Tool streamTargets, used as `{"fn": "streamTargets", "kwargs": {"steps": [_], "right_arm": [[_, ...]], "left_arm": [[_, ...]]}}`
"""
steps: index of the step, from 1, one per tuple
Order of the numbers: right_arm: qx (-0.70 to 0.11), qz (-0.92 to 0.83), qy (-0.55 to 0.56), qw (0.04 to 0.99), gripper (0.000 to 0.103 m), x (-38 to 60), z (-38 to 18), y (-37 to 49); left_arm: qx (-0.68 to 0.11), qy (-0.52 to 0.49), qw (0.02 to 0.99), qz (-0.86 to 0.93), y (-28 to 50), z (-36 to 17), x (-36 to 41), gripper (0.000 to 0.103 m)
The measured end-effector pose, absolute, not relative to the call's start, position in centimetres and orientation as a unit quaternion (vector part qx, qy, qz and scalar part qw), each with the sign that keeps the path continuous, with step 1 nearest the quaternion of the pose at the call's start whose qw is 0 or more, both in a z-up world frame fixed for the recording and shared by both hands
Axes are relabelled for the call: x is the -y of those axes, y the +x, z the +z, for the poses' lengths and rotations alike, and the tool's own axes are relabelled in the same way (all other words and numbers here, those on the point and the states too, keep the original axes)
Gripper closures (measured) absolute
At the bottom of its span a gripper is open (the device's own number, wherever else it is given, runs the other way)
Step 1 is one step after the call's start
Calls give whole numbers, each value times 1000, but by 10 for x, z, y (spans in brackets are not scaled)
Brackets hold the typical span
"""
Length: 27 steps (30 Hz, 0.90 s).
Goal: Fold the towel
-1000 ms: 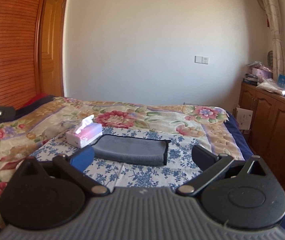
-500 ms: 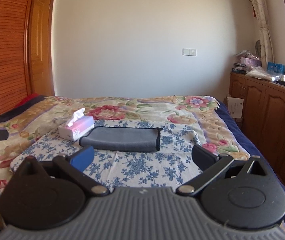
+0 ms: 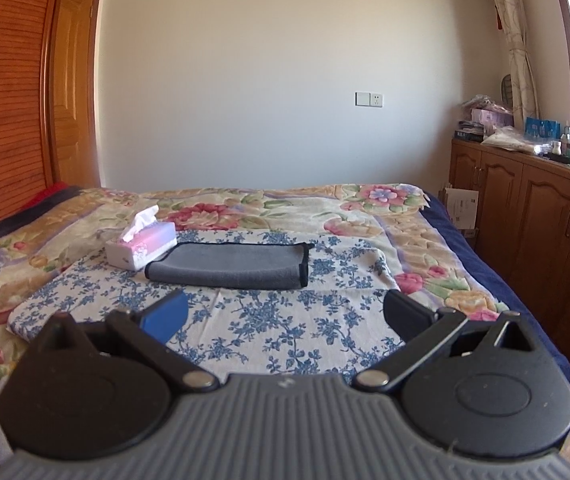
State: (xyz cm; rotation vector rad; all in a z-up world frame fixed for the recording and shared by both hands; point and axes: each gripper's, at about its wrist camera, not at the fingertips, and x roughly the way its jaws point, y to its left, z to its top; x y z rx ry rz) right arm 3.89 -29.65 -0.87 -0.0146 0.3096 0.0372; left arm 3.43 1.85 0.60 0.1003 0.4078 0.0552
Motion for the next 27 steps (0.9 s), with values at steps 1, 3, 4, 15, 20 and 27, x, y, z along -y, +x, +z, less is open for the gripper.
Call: {"fn": "streamTargets", "kwargs": {"steps": [1, 3, 4, 15, 20, 27], "right_arm": [[-153, 18, -6, 988, 0, 297, -8, 38], [-152, 18, -6, 988, 0, 297, -9, 38], [-151, 18, -7, 988, 0, 297, -9, 38], [-139, 15, -7, 990, 0, 299, -11, 35], [-129, 15, -13, 991, 0, 298, -10, 33], [-122, 10, -6, 992, 0, 300, -9, 31]], "left_arm": [[-203, 50, 978, 28, 34, 4, -19, 0], [-203, 48, 978, 28, 34, 3, -19, 0], [-203, 46, 978, 27, 33, 2, -19, 0], [-184, 44, 982, 25, 29, 1, -19, 0], [-171, 44, 984, 26, 25, 3, -19, 0], [-165, 38, 985, 26, 24, 4, -21, 0]]}}
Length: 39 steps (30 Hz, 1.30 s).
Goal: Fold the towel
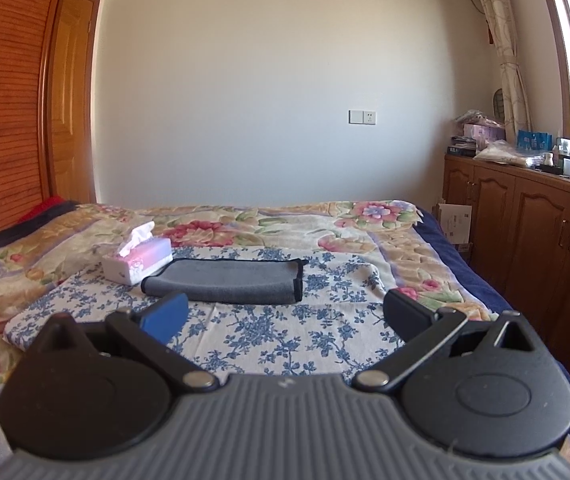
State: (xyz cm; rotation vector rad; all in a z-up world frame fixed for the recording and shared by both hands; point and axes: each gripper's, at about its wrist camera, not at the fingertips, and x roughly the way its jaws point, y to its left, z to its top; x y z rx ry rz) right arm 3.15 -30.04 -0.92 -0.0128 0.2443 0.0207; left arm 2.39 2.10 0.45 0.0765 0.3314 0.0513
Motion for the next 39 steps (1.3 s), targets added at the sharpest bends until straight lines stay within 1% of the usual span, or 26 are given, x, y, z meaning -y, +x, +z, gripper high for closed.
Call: {"fn": "streamTargets", "kwargs": {"steps": [7, 39], "right_arm": [[-114, 7, -3, 993, 0, 303, -9, 30], [-119, 4, -4, 993, 0, 303, -12, 32]], "left_arm": [[-154, 38, 987, 23, 20, 6, -21, 0], [-153, 51, 987, 19, 19, 6, -19, 0]]}}
